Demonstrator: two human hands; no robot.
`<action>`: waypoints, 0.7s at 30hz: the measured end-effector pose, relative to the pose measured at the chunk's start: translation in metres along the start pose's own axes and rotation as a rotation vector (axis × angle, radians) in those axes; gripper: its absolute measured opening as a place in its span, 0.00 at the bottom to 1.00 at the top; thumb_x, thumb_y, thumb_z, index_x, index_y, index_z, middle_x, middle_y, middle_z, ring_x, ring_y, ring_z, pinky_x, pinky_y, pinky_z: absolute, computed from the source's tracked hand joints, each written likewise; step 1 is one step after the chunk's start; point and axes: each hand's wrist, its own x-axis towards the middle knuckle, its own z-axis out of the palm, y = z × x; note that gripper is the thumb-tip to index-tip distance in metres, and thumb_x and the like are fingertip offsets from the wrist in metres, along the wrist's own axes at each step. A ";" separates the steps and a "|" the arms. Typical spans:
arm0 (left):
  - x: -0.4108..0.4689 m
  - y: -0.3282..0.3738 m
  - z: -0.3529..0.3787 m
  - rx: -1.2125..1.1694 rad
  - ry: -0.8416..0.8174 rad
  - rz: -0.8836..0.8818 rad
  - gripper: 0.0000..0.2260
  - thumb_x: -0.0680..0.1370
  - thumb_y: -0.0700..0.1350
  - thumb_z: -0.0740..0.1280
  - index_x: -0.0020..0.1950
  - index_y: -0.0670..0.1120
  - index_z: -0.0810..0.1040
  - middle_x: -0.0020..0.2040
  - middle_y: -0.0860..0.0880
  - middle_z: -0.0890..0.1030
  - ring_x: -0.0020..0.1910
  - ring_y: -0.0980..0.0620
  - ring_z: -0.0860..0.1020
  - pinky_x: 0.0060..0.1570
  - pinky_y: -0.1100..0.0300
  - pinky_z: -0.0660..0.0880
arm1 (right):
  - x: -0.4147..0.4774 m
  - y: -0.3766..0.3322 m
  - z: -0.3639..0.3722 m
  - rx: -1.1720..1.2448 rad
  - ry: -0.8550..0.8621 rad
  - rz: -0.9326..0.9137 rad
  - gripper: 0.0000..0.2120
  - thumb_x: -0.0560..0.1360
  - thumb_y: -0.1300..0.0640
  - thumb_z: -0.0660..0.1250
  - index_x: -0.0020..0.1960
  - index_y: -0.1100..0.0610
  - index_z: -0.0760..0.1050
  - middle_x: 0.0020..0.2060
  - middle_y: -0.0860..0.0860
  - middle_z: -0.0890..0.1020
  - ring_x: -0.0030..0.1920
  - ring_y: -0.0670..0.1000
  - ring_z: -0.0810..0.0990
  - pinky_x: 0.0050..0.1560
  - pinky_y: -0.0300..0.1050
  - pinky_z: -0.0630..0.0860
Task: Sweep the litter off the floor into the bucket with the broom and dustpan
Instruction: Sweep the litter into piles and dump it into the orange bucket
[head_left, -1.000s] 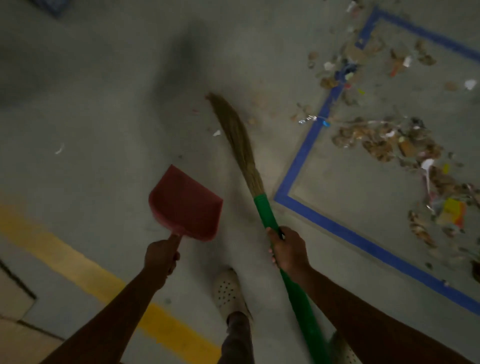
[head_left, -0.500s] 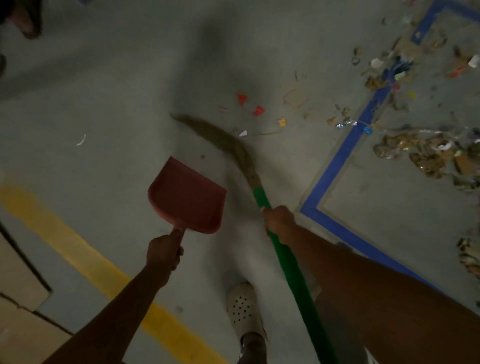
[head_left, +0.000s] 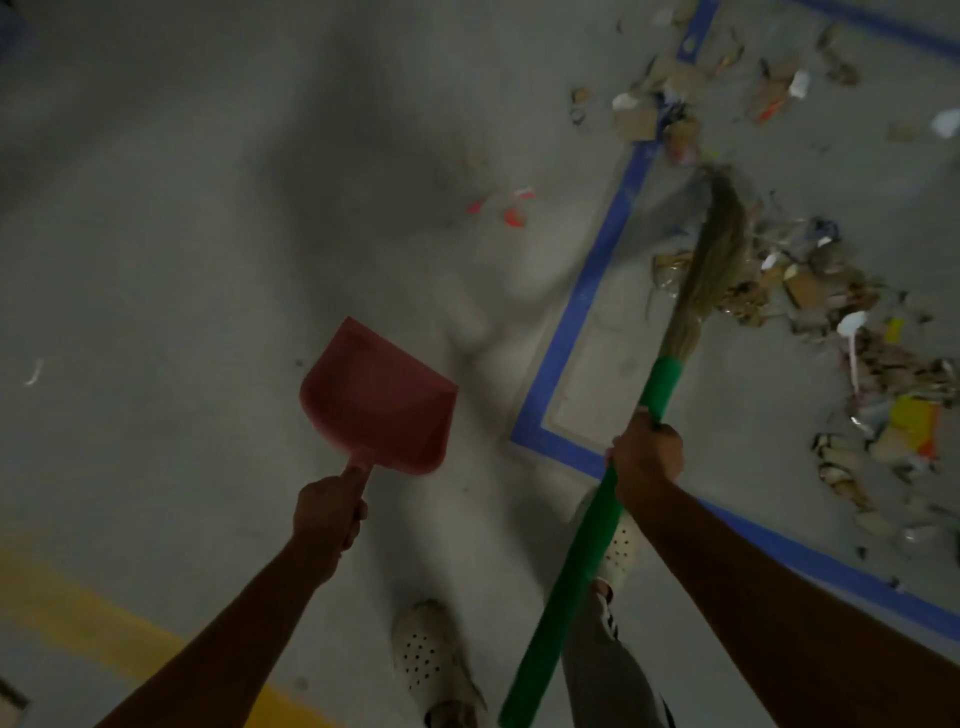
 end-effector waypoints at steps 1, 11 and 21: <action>-0.004 0.010 0.009 0.014 -0.001 0.003 0.27 0.77 0.64 0.68 0.35 0.39 0.75 0.28 0.44 0.75 0.20 0.53 0.65 0.22 0.64 0.60 | 0.003 -0.005 -0.011 0.012 0.000 -0.009 0.23 0.79 0.37 0.58 0.49 0.57 0.77 0.40 0.58 0.84 0.41 0.61 0.84 0.46 0.61 0.83; -0.025 0.097 0.088 0.041 -0.038 0.044 0.23 0.81 0.55 0.67 0.34 0.39 0.74 0.24 0.45 0.72 0.15 0.54 0.62 0.18 0.69 0.56 | 0.022 -0.048 -0.048 -0.204 -0.332 -0.341 0.18 0.78 0.37 0.62 0.45 0.52 0.73 0.36 0.53 0.82 0.36 0.57 0.82 0.39 0.55 0.82; -0.022 0.122 0.167 0.123 -0.085 0.079 0.21 0.80 0.54 0.68 0.35 0.41 0.74 0.27 0.44 0.73 0.16 0.53 0.63 0.19 0.69 0.56 | 0.112 -0.018 -0.074 -0.302 -0.422 0.051 0.19 0.80 0.43 0.64 0.50 0.61 0.76 0.39 0.56 0.83 0.31 0.53 0.81 0.36 0.47 0.81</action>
